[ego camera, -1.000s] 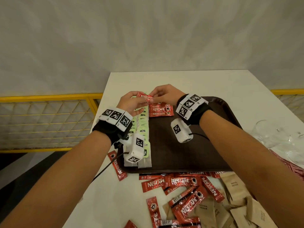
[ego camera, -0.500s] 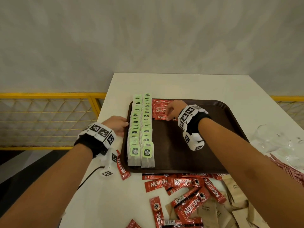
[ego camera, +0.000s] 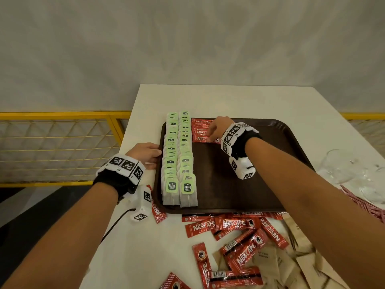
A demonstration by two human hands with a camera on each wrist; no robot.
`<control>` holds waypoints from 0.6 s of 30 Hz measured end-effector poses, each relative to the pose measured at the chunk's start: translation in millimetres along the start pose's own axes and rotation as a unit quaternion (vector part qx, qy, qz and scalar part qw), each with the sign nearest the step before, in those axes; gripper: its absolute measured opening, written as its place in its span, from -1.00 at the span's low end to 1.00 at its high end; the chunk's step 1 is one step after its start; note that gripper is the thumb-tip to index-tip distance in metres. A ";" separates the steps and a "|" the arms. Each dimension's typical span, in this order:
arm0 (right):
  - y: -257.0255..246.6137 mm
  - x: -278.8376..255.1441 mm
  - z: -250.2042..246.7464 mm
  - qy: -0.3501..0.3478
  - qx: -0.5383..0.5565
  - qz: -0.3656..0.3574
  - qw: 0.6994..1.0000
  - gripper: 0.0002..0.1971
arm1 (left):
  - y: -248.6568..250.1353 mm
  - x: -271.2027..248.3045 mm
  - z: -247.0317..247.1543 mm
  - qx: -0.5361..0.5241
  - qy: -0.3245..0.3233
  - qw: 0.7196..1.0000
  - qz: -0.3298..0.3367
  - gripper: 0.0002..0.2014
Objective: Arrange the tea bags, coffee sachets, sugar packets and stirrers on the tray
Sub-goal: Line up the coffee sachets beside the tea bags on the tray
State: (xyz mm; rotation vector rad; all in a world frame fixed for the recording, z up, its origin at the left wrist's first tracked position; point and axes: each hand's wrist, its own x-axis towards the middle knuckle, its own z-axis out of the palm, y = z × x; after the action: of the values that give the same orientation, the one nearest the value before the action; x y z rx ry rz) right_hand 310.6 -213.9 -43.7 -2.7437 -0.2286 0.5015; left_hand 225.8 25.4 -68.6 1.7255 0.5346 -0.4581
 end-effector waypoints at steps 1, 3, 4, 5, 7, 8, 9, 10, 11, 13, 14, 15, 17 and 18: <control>-1.2 0.4 0.9 0.004 -0.008 -0.003 1.000 -0.72 | -0.2 0.3 -0.5 -0.001 -0.001 1.000 0.000 -0.65; -2.8 0.7 2.0 0.011 -0.015 -0.007 1.000 -0.71 | -0.4 0.4 -1.1 -0.002 0.000 1.000 0.000 -0.67; -3.4 0.5 2.5 0.015 -0.016 -0.008 1.000 -0.69 | -0.5 0.5 -1.3 -0.002 0.001 1.000 0.000 -0.68; -4.1 -0.4 3.3 0.020 -0.018 -0.009 1.000 -0.66 | -0.5 0.4 -1.5 -0.004 0.000 1.000 0.001 -0.68; -4.6 -1.2 5.7 0.029 -0.017 -0.010 0.999 -0.61 | -0.6 0.0 -1.8 -0.009 -0.001 1.000 0.001 -0.68; -4.3 -1.2 7.0 0.032 -0.015 -0.011 0.999 -0.59 | -0.9 0.3 -1.8 -0.012 -0.001 1.000 0.001 -0.68; -4.0 -1.2 8.2 0.036 -0.015 -0.013 0.999 -0.59 | -1.2 0.4 -1.9 -0.014 0.000 1.000 0.002 -0.68; -4.2 -1.6 9.3 0.039 -0.015 -0.015 0.999 -0.59 | -1.3 0.2 -2.0 -0.016 0.000 1.000 0.002 -0.68; -4.2 -1.8 10.2 0.043 -0.017 -0.018 0.999 -0.59 | -1.3 -0.1 -1.9 -0.016 0.000 1.000 0.003 -0.67; -4.1 -2.0 10.4 0.049 -0.020 -0.017 0.998 -0.58 | -1.3 0.2 -1.4 -0.015 0.000 1.000 0.005 -0.67; -4.1 -2.7 10.1 0.052 -0.019 -0.015 0.998 -0.57 | -1.2 0.4 -1.1 -0.015 0.001 1.000 0.005 -0.66; -3.8 -3.1 10.3 0.054 -0.017 -0.013 0.998 -0.57 | -1.0 0.1 -0.7 -0.014 0.003 1.000 0.005 -0.66; -1.9 -3.5 10.9 0.063 -0.003 -0.009 0.998 -0.57 | -0.7 0.5 0.5 -0.014 0.005 1.000 0.004 -0.67; -0.6 -3.9 11.3 0.070 0.008 -0.003 0.998 -0.57 | -0.8 0.7 1.2 -0.016 0.004 1.000 0.003 -0.68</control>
State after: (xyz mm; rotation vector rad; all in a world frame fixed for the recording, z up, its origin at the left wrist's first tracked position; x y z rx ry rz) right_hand 302.8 -210.7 -52.3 -2.7479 -0.1969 0.3067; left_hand 225.8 24.5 -69.8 1.6994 0.5398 -0.4360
